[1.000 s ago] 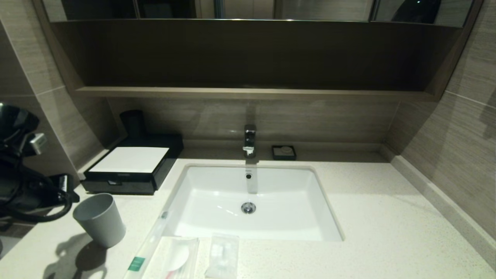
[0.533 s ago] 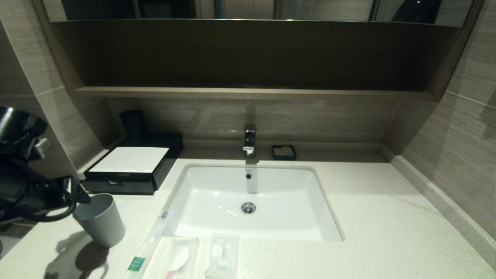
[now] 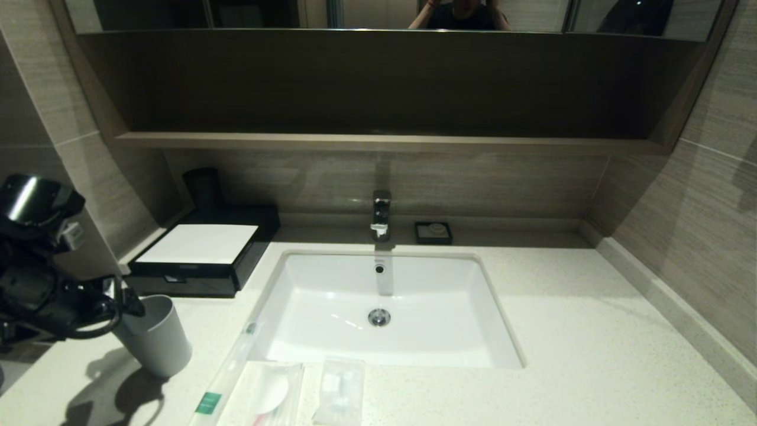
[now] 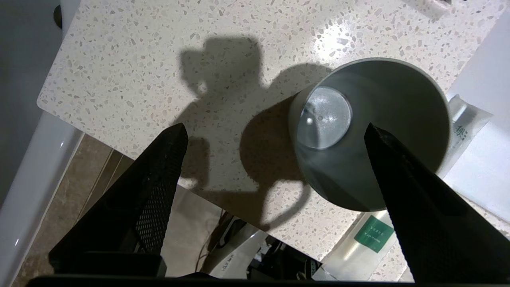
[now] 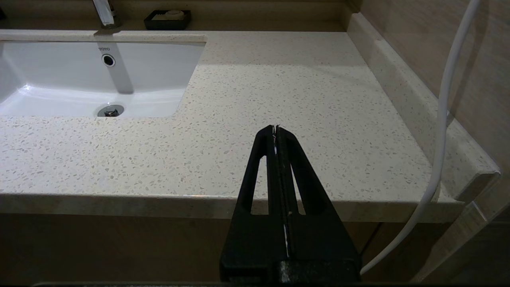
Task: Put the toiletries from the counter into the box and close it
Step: Pick up the cup
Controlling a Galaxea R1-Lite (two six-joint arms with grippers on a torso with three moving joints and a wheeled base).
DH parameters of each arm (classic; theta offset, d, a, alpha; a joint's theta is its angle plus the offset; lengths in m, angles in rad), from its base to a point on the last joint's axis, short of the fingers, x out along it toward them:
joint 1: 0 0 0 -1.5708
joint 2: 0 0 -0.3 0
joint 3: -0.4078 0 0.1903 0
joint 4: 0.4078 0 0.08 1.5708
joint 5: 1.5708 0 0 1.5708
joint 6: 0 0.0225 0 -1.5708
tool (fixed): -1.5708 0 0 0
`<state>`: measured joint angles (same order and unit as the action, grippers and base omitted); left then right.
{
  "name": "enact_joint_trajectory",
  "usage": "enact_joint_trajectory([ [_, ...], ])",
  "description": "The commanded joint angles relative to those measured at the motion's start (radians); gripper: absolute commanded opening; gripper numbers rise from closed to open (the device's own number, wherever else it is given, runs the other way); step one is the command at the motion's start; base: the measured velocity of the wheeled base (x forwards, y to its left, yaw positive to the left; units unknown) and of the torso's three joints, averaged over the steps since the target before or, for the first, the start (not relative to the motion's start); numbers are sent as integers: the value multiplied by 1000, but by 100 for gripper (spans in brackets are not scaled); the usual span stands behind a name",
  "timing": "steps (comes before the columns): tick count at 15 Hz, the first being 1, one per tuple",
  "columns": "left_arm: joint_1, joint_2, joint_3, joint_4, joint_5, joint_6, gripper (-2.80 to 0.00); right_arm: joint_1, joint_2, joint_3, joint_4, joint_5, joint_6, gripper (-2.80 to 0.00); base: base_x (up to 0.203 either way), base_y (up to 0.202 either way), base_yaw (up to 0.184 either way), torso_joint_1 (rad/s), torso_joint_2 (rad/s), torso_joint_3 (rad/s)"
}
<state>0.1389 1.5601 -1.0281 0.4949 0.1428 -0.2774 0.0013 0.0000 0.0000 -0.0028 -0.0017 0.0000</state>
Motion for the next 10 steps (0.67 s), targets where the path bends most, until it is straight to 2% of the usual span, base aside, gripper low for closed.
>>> enact_joint_trajectory([
  [1,4,31,-4,2,0,-4,0,0,0,2,0,0,-1,-280,0,0,0,0,0,0],
  [10,14,115,-23,5,0,-40,0,0,0,2,0,0,-2,-280,0,0,0,0,0,0],
])
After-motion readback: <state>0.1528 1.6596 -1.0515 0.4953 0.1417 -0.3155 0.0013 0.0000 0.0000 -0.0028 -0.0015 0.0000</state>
